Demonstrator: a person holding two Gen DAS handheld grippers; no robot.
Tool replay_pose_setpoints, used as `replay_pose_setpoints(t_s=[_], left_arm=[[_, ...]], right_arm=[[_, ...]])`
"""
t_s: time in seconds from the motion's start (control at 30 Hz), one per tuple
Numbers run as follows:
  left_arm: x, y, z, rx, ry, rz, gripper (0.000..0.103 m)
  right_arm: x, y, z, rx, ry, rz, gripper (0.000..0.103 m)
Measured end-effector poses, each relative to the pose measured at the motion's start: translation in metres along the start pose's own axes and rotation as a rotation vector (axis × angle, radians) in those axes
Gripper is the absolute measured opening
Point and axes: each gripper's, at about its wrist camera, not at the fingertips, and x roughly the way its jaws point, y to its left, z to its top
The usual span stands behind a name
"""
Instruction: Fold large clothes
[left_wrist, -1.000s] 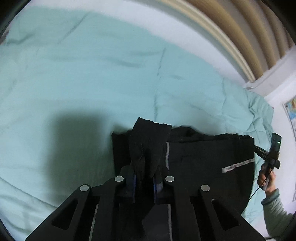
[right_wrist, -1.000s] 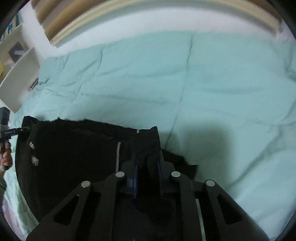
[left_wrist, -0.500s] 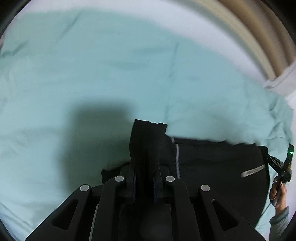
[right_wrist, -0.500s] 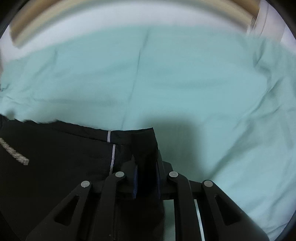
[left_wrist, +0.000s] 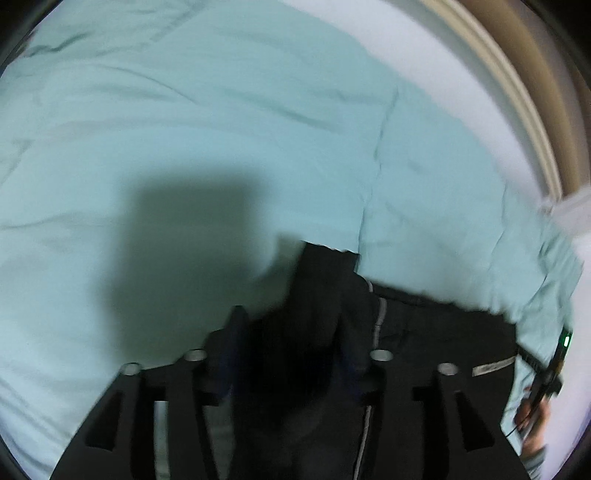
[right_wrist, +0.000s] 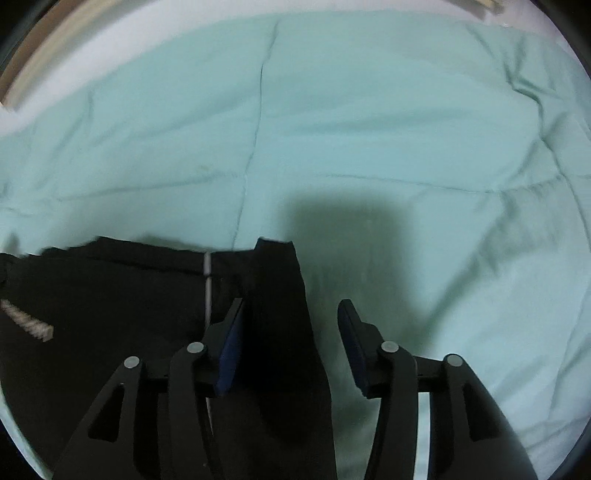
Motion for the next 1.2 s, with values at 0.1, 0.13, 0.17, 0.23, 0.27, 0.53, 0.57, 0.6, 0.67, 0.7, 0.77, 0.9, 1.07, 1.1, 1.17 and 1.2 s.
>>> replay_pose_setpoints(t_s=[0.1,0.13,0.17,0.23,0.27,0.53,0.57,0.6,0.67,0.7,0.77,0.9,1.07,1.1,1.17,1.2], left_arm=[[-0.03,0.003,-0.006,-0.023,-0.059,0.006,0.055],[-0.041,0.001,-0.011,-0.013,-0.077,0.025,0.055],[-0.05,-0.001,-0.015,0.003,-0.091,0.032,0.055],[-0.067,-0.012,-0.032,0.04,-0.129,0.056,0.055],[-0.071,-0.018,-0.035,0.054,-0.138,0.067,0.055],[-0.089,-0.104,-0.123,0.287,-0.161,0.024,0.055],[-0.084,-0.114,-0.129,0.307,-0.159,0.023,0.055],[-0.077,-0.127,-0.14,0.337,-0.153,0.025,0.055],[-0.065,-0.142,-0.158,0.371,-0.135,0.028,0.055],[-0.053,-0.151,-0.167,0.386,-0.115,0.029,0.055],[-0.03,-0.164,-0.181,0.418,-0.085,0.04,0.055],[0.013,-0.176,-0.198,0.47,-0.041,0.167,0.059],[0.04,-0.167,-0.189,0.409,0.003,0.161,0.063],[0.044,-0.167,-0.187,0.403,0.002,0.164,0.063],[0.047,-0.169,-0.187,0.408,-0.006,0.181,0.063],[0.047,-0.171,-0.188,0.412,-0.012,0.188,0.063]], right_arm=[[-0.039,0.001,-0.016,0.008,-0.046,0.022,0.064],[-0.049,0.004,-0.021,0.006,-0.055,0.031,0.064],[-0.058,0.007,-0.028,0.002,-0.064,0.042,0.064],[-0.08,0.017,-0.043,-0.015,-0.084,0.073,0.065],[-0.09,0.024,-0.051,-0.023,-0.087,0.088,0.066],[-0.117,0.102,-0.112,-0.096,-0.093,0.164,0.066],[-0.118,0.113,-0.115,-0.11,-0.105,0.148,0.067],[-0.117,0.12,-0.117,-0.115,-0.109,0.146,0.068],[-0.115,0.136,-0.123,-0.109,-0.115,0.153,0.071],[-0.113,0.142,-0.125,-0.109,-0.118,0.146,0.071],[-0.097,0.149,-0.122,-0.112,-0.12,0.111,0.071],[-0.046,0.159,-0.128,-0.127,-0.044,0.059,0.072],[-0.016,0.159,-0.131,-0.121,-0.011,0.038,0.082],[-0.011,0.158,-0.131,-0.114,-0.005,0.038,0.084],[-0.007,0.158,-0.13,-0.112,-0.003,0.033,0.086],[-0.006,0.159,-0.129,-0.112,-0.002,0.03,0.086]])
